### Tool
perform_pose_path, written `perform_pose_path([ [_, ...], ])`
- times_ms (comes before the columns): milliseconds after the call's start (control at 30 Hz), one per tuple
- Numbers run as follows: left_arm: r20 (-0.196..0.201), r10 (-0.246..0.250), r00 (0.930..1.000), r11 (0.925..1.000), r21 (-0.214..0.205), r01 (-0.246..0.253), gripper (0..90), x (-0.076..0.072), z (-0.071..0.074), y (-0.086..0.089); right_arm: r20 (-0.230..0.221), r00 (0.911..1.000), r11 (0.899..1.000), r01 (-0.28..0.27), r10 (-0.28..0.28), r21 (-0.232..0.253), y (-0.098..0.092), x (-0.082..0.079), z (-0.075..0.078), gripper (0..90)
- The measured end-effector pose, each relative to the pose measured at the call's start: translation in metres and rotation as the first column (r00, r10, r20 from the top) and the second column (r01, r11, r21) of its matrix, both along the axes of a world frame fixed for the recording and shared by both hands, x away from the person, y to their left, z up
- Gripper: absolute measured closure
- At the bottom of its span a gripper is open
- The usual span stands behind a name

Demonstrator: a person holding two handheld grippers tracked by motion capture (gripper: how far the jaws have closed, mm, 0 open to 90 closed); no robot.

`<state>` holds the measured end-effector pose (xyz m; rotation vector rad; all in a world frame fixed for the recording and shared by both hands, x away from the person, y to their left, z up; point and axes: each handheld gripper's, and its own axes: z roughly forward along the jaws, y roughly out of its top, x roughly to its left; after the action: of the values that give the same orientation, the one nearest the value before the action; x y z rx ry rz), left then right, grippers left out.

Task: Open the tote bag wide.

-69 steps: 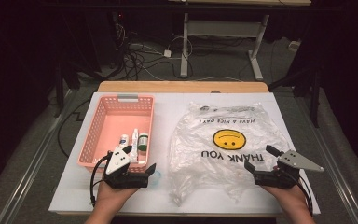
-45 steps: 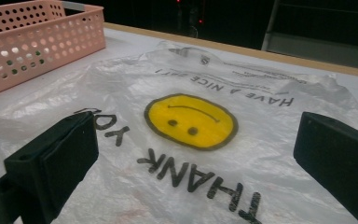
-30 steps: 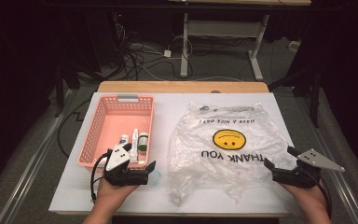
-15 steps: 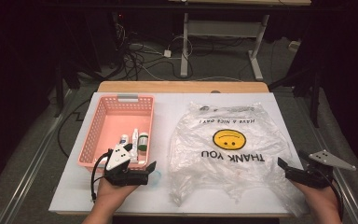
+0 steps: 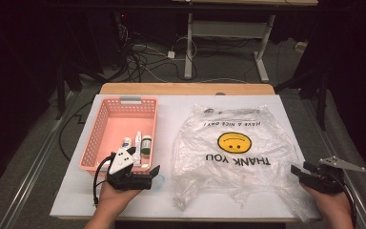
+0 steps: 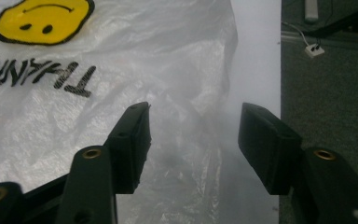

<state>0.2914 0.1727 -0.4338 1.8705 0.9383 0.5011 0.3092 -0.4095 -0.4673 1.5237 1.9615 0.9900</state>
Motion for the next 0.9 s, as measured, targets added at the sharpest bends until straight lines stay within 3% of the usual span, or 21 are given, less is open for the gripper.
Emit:
perform_pose_path([
  [200, 0.0, -0.002, 1.0, 1.0, 0.002, 0.002, 0.0, 0.0, 0.0, 0.0, -0.035, 0.9994, 1.0, -0.006, 0.006, -0.005, 0.0, 0.002, -0.003, 57.7],
  [433, 0.0, -0.003, 1.0, 1.0, 0.008, 0.003, 0.0, 0.0, 0.0, 0.0, -0.042, 0.998, 0.998, -0.048, 0.047, -0.033, 0.005, 0.001, -0.003, 87.8],
  [567, 0.0, -0.004, 1.0, 1.0, 0.005, 0.004, 0.0, 0.0, 0.0, 0.0, -0.024, 0.9978, 0.997, -0.063, 0.062, -0.033, 0.009, -0.005, 0.001, 89.7],
  [900, 0.0, -0.005, 1.0, 1.0, 0.005, 0.005, 0.0, 0.0, 0.0, 0.0, 0.051, 0.9938, 0.995, -0.098, 0.098, -0.017, 0.027, -0.041, 0.016, 89.7],
])
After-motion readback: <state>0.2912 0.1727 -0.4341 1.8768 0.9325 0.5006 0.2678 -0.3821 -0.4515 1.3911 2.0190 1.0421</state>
